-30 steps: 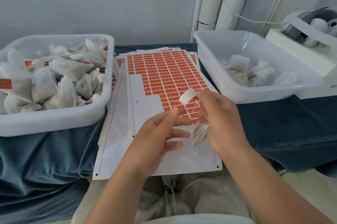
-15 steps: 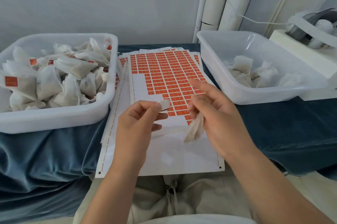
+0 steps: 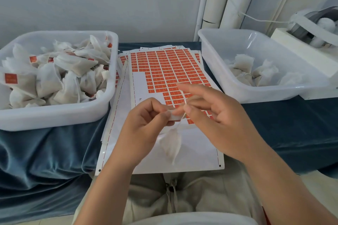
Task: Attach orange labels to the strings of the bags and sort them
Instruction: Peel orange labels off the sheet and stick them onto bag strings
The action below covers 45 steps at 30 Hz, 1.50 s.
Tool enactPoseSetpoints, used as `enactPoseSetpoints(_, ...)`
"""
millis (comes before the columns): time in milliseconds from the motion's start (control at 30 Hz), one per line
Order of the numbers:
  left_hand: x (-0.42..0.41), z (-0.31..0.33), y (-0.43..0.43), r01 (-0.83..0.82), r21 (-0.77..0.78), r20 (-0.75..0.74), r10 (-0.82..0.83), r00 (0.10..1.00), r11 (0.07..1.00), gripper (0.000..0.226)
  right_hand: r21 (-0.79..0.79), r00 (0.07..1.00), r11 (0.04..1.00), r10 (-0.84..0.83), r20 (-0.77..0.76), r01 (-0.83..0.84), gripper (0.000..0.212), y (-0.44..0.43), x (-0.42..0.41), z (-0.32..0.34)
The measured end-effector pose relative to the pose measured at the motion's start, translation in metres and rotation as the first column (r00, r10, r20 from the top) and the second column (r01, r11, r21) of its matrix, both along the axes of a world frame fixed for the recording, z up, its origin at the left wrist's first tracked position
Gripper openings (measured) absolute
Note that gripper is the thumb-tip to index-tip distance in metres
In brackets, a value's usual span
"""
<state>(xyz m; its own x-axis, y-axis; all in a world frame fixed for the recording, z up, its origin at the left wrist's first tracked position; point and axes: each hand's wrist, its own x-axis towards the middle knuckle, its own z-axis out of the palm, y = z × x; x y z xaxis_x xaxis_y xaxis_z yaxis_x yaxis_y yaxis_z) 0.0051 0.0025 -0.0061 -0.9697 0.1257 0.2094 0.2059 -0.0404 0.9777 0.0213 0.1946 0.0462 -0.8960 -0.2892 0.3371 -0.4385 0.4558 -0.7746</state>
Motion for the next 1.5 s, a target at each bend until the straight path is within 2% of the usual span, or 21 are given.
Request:
enactPoseSetpoints(133,0.003,0.002,-0.002,0.131,0.072,-0.024,-0.13,0.991,0.989,0.013,-0.032,0.999,0.999,-0.008,-0.033,0.007,0.037,-0.002,-0.001,-0.003)
enactPoseSetpoints(367,0.005,0.003,-0.002,0.191,0.065,-0.033,-0.19,0.981,0.979,0.01,-0.048,0.999,0.999,0.001,-0.037,-0.003,0.035,-0.005,-0.001,-0.006)
enactPoseSetpoints(667,0.005,0.003,-0.001,0.196,0.015,-0.031,-0.195,0.98,0.981,0.011,-0.07,1.0,0.997,-0.012,0.005,0.012,0.036,-0.006,-0.009,-0.018)
enactPoseSetpoints(833,0.007,0.003,0.001,0.158,-0.018,-0.016,-0.158,0.987,0.987,0.011,-0.181,0.998,0.982,-0.042,0.043,0.049,0.035,-0.007,-0.013,-0.023)
enactPoseSetpoints(1000,0.006,0.005,0.001,0.068,-0.042,0.026,-0.067,0.997,0.997,0.031,-0.227,0.998,0.972,-0.06,0.031,0.065,0.034,-0.008,-0.013,-0.024)
enactPoseSetpoints(1100,0.004,0.005,0.003,0.028,-0.015,0.097,-0.026,0.995,1.0,0.027,-0.26,0.998,0.963,-0.063,0.028,0.068,0.033,-0.009,-0.013,-0.025)
enactPoseSetpoints(1267,0.003,0.004,0.004,0.07,0.15,0.196,-0.099,0.976,0.986,0.007,-0.277,0.998,0.959,-0.059,0.014,0.061,0.032,-0.009,-0.014,-0.027)
enactPoseSetpoints(1500,0.0,0.001,0.005,0.071,0.203,0.255,-0.123,0.959,0.977,0.01,-0.281,0.998,0.958,-0.052,0.019,0.055,0.031,-0.01,-0.016,-0.031)
